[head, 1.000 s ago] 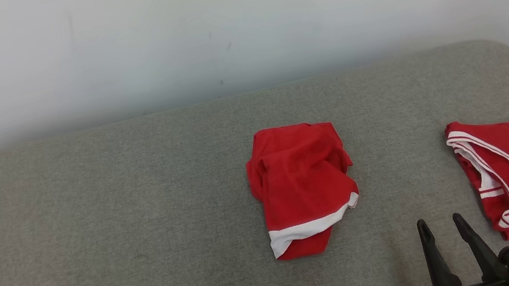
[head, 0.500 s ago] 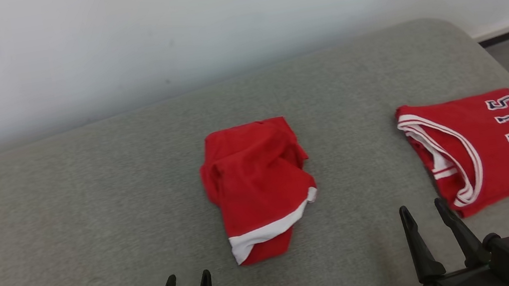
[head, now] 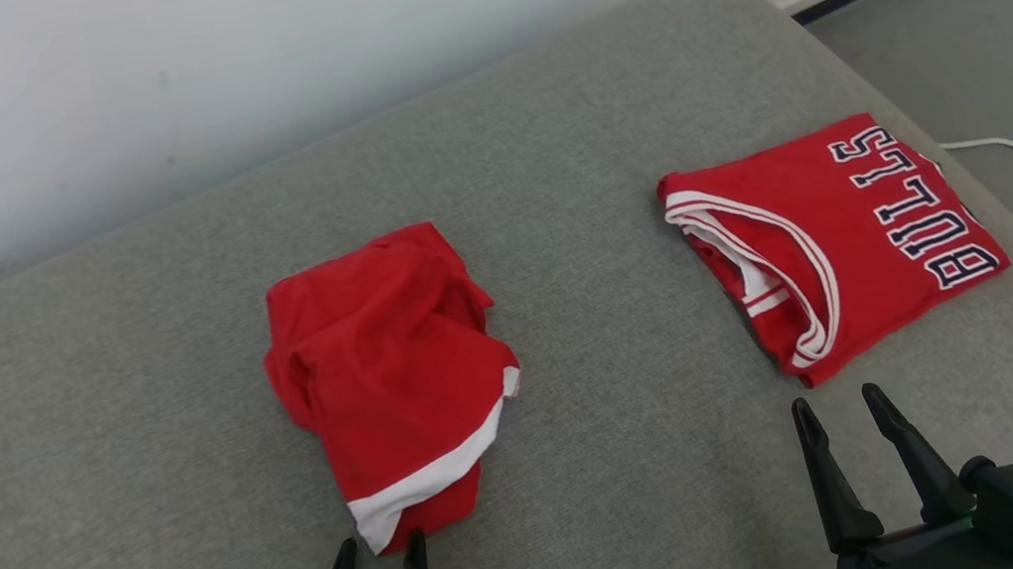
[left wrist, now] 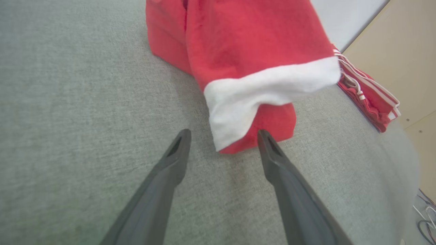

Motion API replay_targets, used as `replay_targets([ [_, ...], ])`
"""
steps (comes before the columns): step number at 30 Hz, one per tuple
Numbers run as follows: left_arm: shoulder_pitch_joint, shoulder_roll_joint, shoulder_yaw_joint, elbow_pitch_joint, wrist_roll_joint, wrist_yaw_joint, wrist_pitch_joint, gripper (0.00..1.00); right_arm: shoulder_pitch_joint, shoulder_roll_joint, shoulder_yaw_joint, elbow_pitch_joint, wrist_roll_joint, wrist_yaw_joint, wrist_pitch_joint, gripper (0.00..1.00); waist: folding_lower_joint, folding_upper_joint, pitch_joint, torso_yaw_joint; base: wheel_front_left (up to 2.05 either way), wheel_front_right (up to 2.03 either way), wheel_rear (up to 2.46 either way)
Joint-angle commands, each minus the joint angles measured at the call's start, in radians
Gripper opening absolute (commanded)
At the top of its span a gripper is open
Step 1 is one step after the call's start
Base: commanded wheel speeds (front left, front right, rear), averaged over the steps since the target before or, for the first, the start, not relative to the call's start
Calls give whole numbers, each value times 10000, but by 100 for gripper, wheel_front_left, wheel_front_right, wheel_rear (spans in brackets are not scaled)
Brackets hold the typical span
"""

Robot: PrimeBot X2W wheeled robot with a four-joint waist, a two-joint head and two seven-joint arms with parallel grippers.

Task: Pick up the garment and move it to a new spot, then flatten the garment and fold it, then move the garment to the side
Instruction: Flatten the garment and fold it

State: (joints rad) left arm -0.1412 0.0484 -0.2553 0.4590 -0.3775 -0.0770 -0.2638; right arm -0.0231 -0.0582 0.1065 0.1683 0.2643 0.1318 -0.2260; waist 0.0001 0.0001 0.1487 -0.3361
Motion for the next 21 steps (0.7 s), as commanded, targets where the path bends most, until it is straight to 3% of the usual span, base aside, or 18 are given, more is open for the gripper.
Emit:
replay_targets([
  [1,-167,37,17,134,-39,92,-1,100,-119,26,12,23,102,-22,-55,100,-1,-1,247,-285,0,0,0],
  [9,-453,46,163,615,6,689,2,100,-130,44,21,101,71,-22,-147,100,-1,-1,211,-298,0,0,0],
  [10,-495,48,111,721,26,704,5,44,-127,43,15,104,57,-22,-148,100,-1,-1,195,-275,0,0,0],
  [11,-532,49,77,790,11,733,6,0,-129,44,14,107,52,-22,-133,100,-1,-1,179,-249,0,0,0],
  [14,-716,46,186,646,-6,861,2,0,-133,48,1,97,37,-22,-129,100,-1,-1,128,-147,0,0,0],
  [21,-870,40,1046,-1099,397,1076,-1,0,-81,30,-59,19,7,-22,-98,100,-1,-1,74,200,0,0,0],
])
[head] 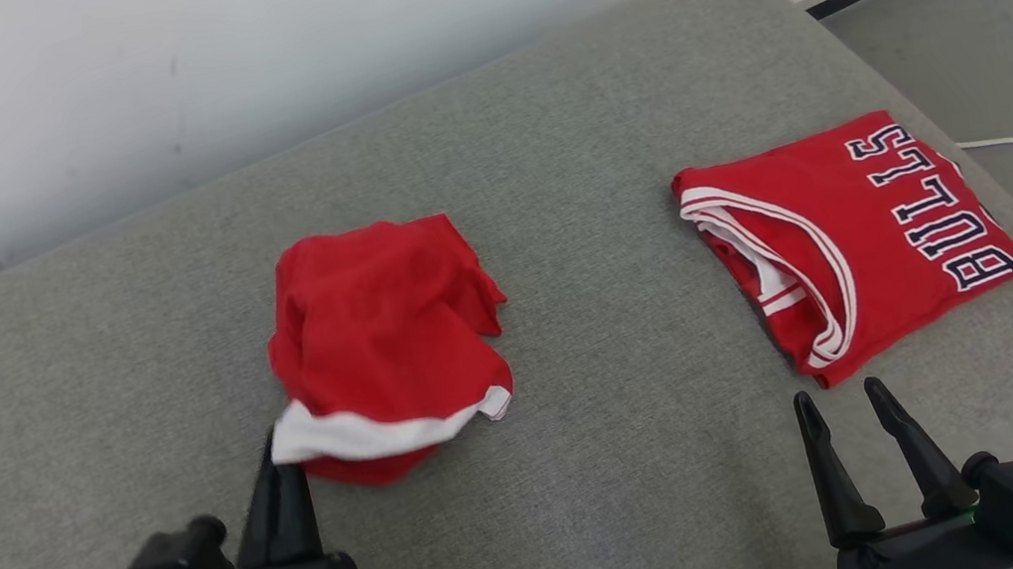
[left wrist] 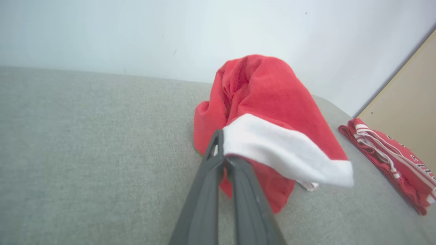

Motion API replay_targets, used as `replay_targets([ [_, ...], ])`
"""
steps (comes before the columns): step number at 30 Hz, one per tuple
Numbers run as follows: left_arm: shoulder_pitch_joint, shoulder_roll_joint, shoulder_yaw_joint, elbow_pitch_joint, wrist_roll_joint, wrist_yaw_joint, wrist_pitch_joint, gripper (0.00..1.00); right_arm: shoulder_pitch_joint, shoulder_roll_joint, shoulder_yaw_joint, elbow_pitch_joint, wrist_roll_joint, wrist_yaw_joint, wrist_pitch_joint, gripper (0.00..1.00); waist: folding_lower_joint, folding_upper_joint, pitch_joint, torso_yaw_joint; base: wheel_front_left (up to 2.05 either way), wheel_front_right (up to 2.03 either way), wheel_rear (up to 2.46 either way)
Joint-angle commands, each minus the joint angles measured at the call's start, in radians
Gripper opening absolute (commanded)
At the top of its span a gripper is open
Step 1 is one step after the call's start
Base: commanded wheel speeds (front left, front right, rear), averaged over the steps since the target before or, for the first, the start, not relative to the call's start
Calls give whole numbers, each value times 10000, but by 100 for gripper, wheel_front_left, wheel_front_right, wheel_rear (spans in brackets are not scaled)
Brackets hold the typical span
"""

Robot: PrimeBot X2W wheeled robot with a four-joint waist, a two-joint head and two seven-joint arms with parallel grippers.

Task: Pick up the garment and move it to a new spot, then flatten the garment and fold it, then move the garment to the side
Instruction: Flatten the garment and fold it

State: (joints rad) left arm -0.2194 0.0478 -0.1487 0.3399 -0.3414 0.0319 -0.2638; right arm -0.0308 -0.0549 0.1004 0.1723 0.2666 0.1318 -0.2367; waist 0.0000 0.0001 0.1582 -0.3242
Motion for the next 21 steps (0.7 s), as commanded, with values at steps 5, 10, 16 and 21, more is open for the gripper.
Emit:
replay_targets([
  [5,-711,35,97,-1382,857,-425,-1,0,-9,-5,8,7,6,-22,18,100,0,-1,-118,373,0,0,0],
  [10,-2017,36,-623,-1682,1566,-1014,-1,0,9,0,41,78,26,-22,35,100,0,-1,-305,549,0,0,0],
  [16,-4009,36,-1872,-1359,1631,-1368,45,0,65,18,94,129,42,-22,23,100,0,-1,-475,590,0,0,0],
  [21,-5088,42,-2699,-1477,1201,-1357,489,0,114,32,144,176,85,-22,-9,100,0,-1,-558,563,0,0,0],
])
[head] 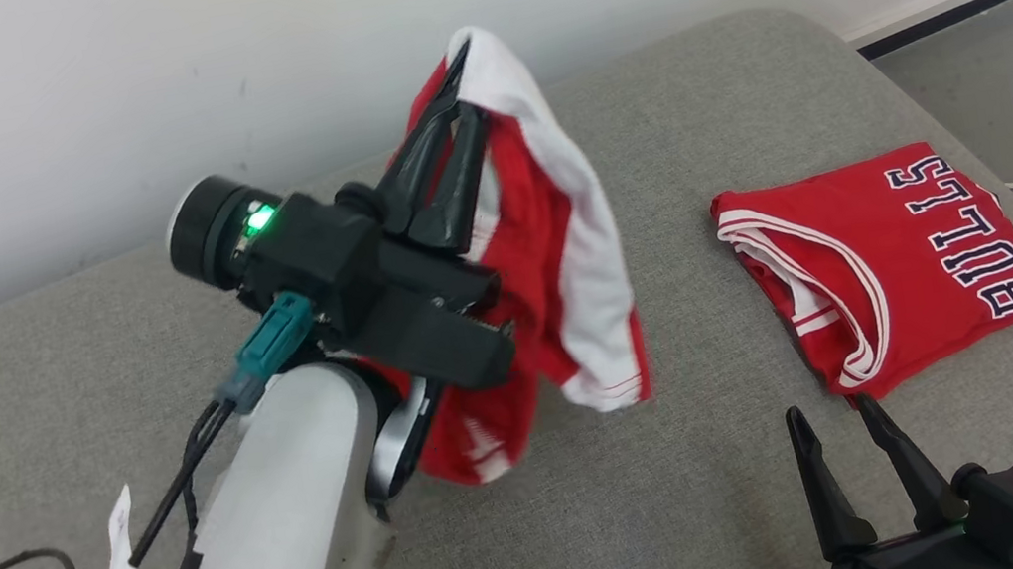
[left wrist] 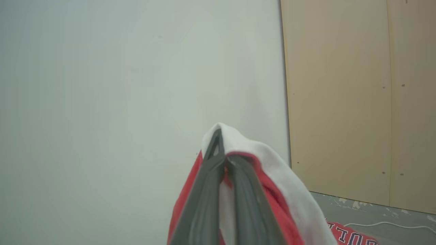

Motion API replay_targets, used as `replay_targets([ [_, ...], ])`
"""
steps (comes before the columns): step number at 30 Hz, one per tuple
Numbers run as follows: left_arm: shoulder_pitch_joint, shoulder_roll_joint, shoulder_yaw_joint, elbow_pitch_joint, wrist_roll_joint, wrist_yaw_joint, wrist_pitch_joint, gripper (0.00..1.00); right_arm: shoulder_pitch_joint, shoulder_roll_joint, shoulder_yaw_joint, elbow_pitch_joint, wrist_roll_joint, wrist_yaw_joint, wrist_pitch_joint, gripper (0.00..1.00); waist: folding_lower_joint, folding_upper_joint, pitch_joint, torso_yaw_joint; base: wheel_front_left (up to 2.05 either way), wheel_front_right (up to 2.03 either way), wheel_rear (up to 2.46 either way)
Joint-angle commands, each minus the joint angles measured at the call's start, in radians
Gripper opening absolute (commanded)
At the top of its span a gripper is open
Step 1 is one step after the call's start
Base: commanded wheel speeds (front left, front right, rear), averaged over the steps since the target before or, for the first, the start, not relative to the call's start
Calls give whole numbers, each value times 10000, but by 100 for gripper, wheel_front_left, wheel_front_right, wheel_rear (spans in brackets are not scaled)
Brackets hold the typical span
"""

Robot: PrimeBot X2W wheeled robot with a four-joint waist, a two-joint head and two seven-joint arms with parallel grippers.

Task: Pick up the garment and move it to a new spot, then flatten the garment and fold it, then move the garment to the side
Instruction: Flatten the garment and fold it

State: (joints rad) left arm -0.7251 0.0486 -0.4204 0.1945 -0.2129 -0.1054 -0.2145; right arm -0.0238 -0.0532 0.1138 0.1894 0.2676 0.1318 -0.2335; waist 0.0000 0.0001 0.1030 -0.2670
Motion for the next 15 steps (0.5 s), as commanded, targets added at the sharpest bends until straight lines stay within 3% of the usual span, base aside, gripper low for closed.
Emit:
replay_targets([
  [1,-131,32,-98,-107,-101,78,160,0,50,17,13,10,81,-22,-49,100,0,-1,-18,-22,0,0,0],
  [10,494,27,-762,-2102,-1705,640,1232,0,183,26,-112,17,129,-22,-135,100,0,-1,36,27,0,0,0],
  [15,256,30,-1076,-3439,-1944,738,1472,0,134,27,-158,-5,5,-22,-73,100,0,-1,4,209,0,0,0],
])
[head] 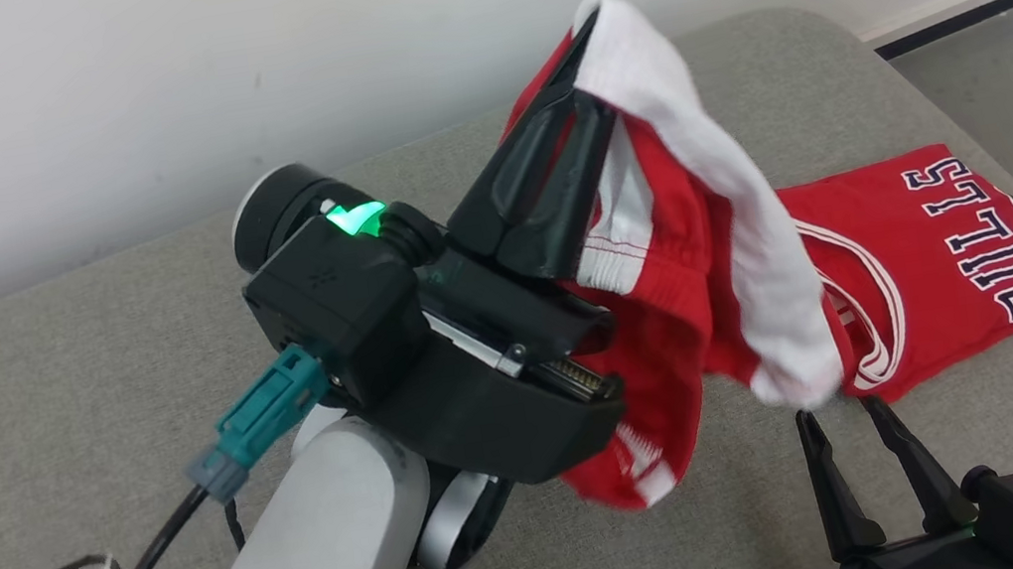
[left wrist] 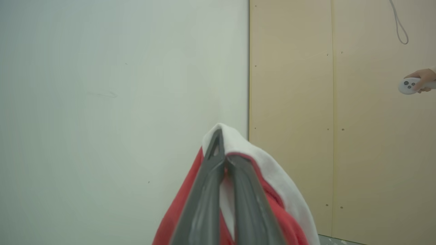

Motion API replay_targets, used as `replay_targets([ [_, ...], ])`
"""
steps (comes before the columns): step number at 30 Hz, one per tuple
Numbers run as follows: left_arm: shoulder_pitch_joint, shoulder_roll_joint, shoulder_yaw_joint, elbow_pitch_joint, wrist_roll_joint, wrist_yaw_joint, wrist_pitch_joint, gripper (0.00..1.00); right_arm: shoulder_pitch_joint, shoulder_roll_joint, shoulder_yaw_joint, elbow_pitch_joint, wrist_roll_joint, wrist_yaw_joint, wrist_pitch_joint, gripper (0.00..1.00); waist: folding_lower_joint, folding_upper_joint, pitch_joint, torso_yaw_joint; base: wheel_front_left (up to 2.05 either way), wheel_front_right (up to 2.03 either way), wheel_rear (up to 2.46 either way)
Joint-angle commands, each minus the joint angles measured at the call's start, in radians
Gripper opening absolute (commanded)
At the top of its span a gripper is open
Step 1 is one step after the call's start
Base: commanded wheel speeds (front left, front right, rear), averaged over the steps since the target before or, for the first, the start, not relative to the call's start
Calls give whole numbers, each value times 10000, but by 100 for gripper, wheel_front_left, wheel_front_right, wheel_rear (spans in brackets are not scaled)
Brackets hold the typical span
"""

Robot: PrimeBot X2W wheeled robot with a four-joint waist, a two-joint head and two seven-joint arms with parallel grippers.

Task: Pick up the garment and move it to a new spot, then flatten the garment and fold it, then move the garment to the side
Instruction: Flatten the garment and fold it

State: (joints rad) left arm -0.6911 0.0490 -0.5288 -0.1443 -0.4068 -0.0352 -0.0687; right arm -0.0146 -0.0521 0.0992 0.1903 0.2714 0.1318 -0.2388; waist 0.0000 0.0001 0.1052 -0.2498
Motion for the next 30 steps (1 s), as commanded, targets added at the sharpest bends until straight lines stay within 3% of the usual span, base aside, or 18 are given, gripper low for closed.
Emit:
replay_targets([
  [1,-129,26,-53,-215,-14,62,108,0,14,16,1,-18,-49,-22,-9,100,0,-1,-34,66,0,0,0],
  [4,-152,24,-182,-438,-138,173,349,0,-23,17,67,-23,-48,-22,32,100,0,-1,-58,131,0,0,0],
  [9,204,316,-40,432,-108,399,671,0,-75,19,184,16,-1,-22,37,100,0,-1,-22,130,0,0,0],
  [19,204,1017,616,5278,41,1065,582,0,-331,23,512,112,135,-22,-45,100,0,-1,359,-230,0,0,0],
  [20,141,1043,710,5726,80,1199,436,24,-361,20,538,120,149,-22,-55,100,0,-1,397,-268,0,0,0],
  [21,78,1127,741,6153,216,1297,317,95,-378,20,542,131,158,-22,-66,100,0,-1,423,-294,0,0,0],
  [22,53,1136,861,6509,178,1432,127,100,-386,19,552,144,165,-22,-76,100,0,-1,451,-317,0,0,0],
  [25,58,1231,1040,7489,86,1534,-146,100,-395,21,530,187,185,-22,-91,100,0,-1,504,-328,0,0,0],
  [30,236,1170,1221,8509,-355,1247,-361,100,-304,21,411,253,122,-22,-100,100,0,-1,447,-54,0,0,0],
])
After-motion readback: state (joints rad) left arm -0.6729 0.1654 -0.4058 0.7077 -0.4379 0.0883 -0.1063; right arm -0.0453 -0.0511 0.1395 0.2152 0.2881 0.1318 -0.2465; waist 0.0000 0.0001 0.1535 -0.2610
